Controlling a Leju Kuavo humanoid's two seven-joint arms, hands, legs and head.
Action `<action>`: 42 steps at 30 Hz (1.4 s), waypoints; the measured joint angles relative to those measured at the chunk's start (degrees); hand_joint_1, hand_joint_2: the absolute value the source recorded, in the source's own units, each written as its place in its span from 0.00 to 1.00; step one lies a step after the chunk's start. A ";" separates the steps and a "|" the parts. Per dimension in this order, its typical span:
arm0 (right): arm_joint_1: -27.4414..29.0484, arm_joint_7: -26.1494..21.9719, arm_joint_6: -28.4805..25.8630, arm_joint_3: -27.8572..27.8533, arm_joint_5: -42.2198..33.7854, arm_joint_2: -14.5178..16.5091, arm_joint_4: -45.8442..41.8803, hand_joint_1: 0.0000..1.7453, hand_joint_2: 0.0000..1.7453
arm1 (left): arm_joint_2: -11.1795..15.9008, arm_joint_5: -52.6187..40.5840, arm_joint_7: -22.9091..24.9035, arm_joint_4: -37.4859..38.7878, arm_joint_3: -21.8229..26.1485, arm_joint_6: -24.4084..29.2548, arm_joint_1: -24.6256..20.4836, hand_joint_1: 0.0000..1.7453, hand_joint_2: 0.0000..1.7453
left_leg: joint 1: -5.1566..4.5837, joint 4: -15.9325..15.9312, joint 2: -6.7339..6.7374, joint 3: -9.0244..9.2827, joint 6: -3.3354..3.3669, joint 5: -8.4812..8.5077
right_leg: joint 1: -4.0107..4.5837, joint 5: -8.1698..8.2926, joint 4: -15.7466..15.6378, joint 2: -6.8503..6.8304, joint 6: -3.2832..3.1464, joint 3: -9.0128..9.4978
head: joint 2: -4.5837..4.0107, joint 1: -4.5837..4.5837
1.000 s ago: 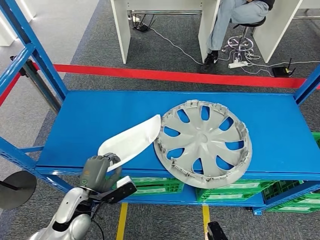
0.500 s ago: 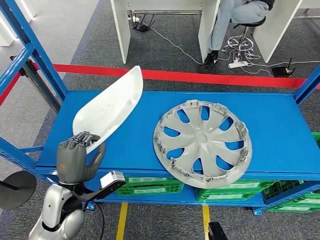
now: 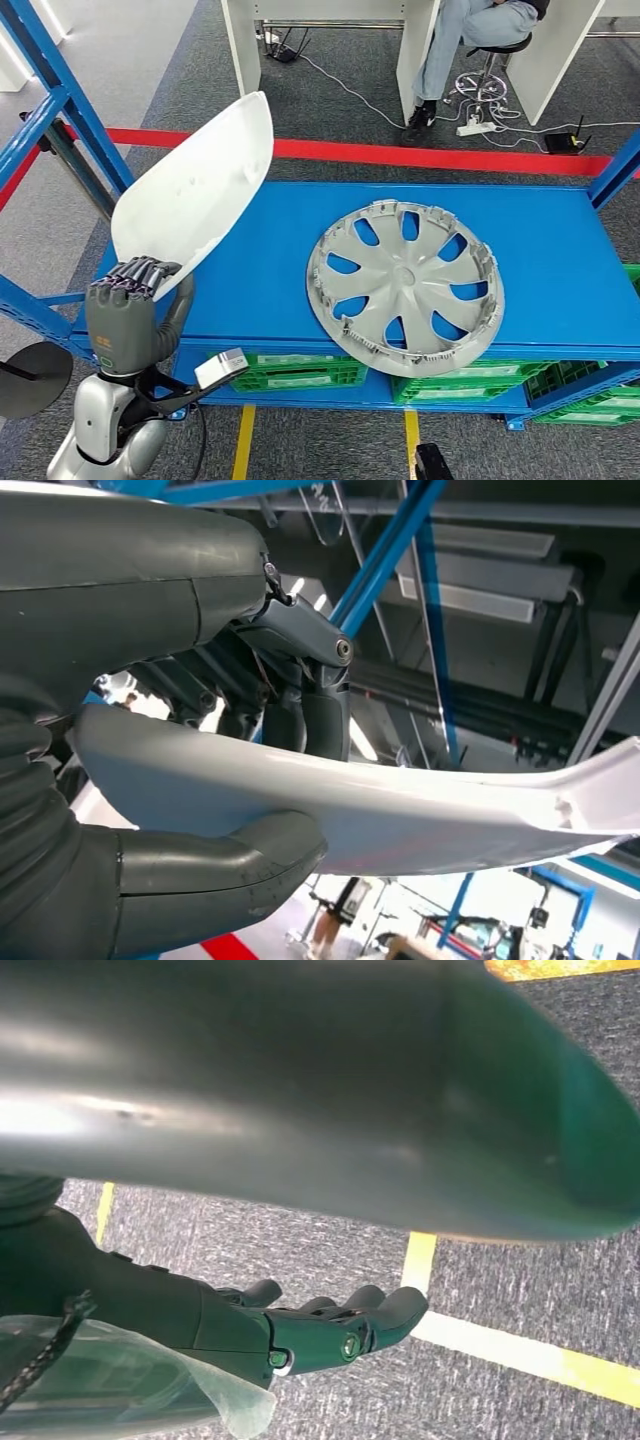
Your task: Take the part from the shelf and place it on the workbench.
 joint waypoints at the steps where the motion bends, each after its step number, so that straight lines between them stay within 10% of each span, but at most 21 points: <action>1: 0.00 0.02 -0.07 0.00 0.04 0.02 0.00 0.00 0.00 | 0.02 -0.42 0.17 -0.02 0.09 0.33 0.00 0.97 1.00 | 0.00 0.00 0.00 0.00 0.00 0.00 | 0.00 0.00 0.00 0.00 0.00 0.00 | 0.00 0.00; 42: -0.35 0.44 0.60 -0.61 1.57 0.32 0.00 0.00 0.00 | 0.10 -3.65 1.77 2.42 2.42 1.56 -0.30 0.97 1.00 | 0.00 0.00 0.00 0.00 0.00 0.00 | 0.00 0.00 0.00 0.00 0.00 -0.01 | 0.00 0.01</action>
